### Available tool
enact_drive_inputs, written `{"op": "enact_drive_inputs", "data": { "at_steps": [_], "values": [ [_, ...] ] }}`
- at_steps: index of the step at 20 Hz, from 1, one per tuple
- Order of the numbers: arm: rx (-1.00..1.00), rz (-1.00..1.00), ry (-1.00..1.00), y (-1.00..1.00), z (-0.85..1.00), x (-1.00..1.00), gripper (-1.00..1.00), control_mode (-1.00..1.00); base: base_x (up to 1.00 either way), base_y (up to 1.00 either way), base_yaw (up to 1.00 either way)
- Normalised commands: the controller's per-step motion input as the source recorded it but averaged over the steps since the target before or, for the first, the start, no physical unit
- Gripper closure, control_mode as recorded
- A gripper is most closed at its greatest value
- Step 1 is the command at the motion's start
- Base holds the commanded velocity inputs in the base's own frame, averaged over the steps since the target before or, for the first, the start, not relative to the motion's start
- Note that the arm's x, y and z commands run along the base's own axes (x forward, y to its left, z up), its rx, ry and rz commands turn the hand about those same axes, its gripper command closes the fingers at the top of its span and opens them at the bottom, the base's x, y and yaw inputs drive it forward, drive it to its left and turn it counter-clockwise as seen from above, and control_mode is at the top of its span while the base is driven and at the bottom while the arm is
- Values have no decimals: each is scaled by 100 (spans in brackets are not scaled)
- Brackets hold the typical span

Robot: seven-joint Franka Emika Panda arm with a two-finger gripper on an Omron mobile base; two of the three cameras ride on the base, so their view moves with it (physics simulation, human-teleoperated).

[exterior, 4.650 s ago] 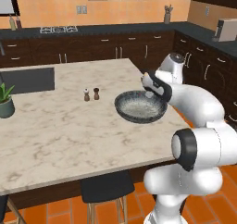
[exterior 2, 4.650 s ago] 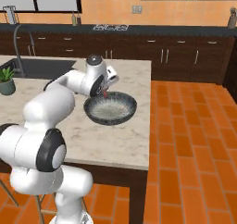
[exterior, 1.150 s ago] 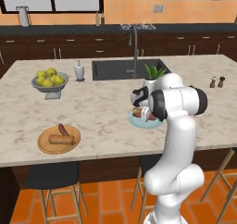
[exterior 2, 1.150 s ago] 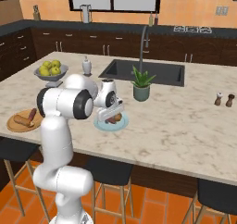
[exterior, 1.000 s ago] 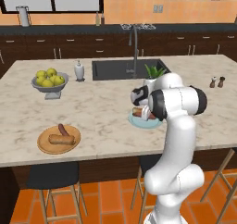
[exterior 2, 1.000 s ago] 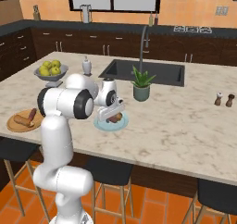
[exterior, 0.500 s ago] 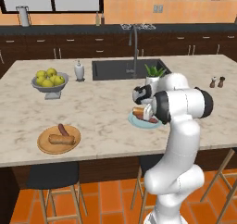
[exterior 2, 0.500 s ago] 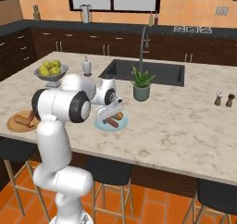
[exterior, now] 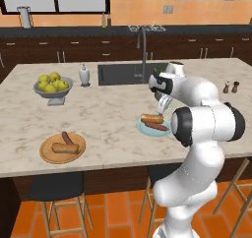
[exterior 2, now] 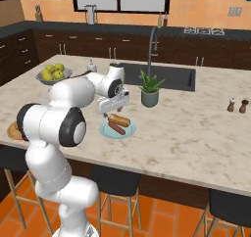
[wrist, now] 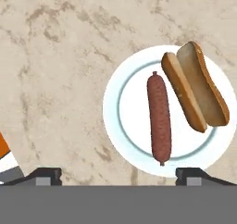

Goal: Place one bun and one sausage from the bowl on each plate.

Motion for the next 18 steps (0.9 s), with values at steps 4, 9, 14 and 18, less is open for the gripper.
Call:
{"op": "enact_drive_inputs", "data": {
  "at_steps": [4, 9, 14, 18],
  "values": [
    [4, -9, -28, 10, 100, -81, -100, -100, 0, 0, 0],
    [-2, -6, -60, 34, 100, -75, -100, -100, 0, 0, 0],
    [0, -7, -46, 26, 100, -79, -100, -100, 0, 0, 0],
    [0, -4, -25, 23, 81, -85, -100, -100, 0, 0, 0]
  ]
}}
